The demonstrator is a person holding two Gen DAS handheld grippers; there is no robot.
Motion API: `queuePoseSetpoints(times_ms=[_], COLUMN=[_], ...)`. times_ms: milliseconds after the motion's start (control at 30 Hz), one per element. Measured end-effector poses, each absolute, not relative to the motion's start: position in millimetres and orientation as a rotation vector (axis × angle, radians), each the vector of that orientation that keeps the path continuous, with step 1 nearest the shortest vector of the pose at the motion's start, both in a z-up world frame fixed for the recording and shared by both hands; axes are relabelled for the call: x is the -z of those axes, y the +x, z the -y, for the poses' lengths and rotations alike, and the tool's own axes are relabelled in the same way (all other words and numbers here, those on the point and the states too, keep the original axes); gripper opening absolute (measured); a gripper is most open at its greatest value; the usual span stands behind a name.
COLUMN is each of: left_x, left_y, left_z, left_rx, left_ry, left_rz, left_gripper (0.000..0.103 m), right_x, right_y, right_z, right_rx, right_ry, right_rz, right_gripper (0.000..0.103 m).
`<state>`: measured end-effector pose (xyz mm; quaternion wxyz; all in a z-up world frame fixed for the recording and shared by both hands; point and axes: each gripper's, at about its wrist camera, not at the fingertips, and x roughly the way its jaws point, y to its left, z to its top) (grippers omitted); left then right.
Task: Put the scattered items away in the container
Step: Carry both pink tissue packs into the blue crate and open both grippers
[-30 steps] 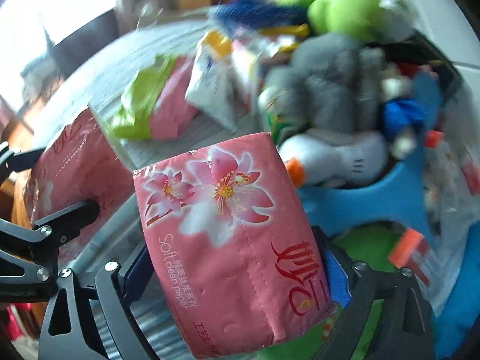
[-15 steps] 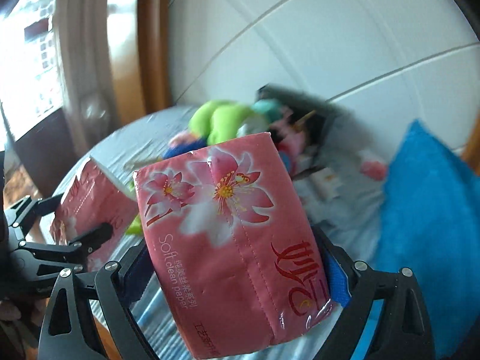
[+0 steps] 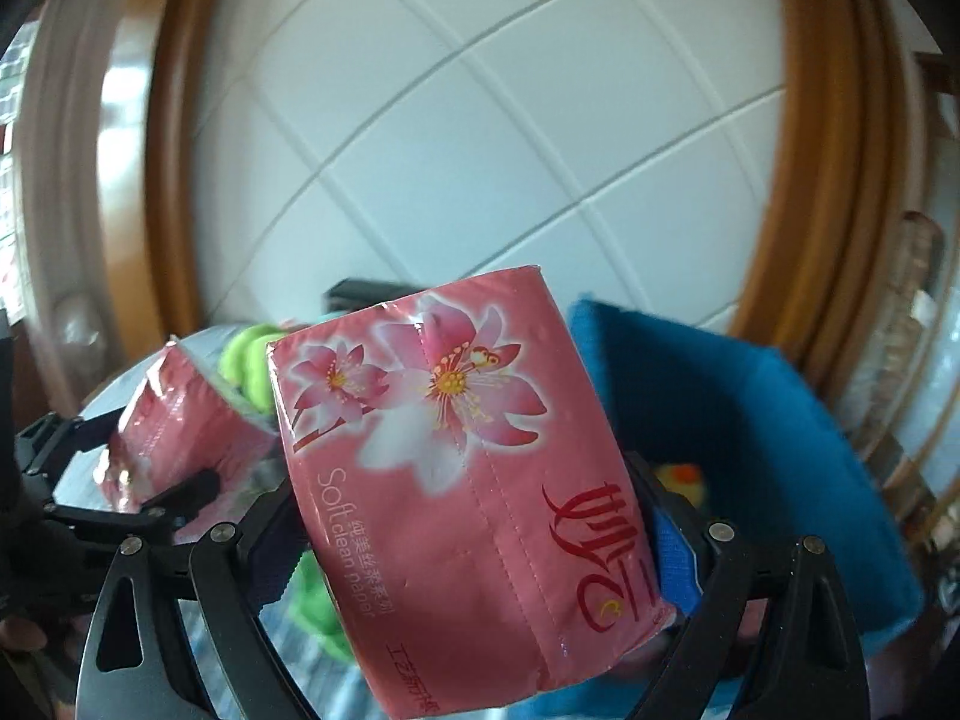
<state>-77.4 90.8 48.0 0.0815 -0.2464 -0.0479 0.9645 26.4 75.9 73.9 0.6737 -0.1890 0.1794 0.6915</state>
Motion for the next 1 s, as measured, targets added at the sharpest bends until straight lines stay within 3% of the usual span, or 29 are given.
queuePoseSetpoints(times_ms=[267,500,633,833,1000], left_x=[-104,-116,-82,11,67], left_y=[-123,-222,-277,-347,-366], left_z=[-224,-349,-408,-463,-473], left_rx=[-2.826,-2.694,-2.681,-2.442,-2.370], left_ry=[-0.664,-0.941,-1.202,-1.737,-1.913], left_rz=[0.202,0.286,0.160,0.002,-0.166], left_gripper=[0.094,0.094,0.094,0.094,0.094], right_x=[-66,-34,15,101,158], right_y=[165,285,330,355,356], right_z=[-104,-167,-219,-286,-305], right_rx=[-1.472,-1.419,-1.380,-1.384,-1.346], right_ry=[-0.421,-0.558,-0.692,-0.875,-1.012], right_rz=[-0.352,-0.407,-0.500,-0.688,-0.828], right_gripper=[0.095,0.095,0.095,0.095,0.095])
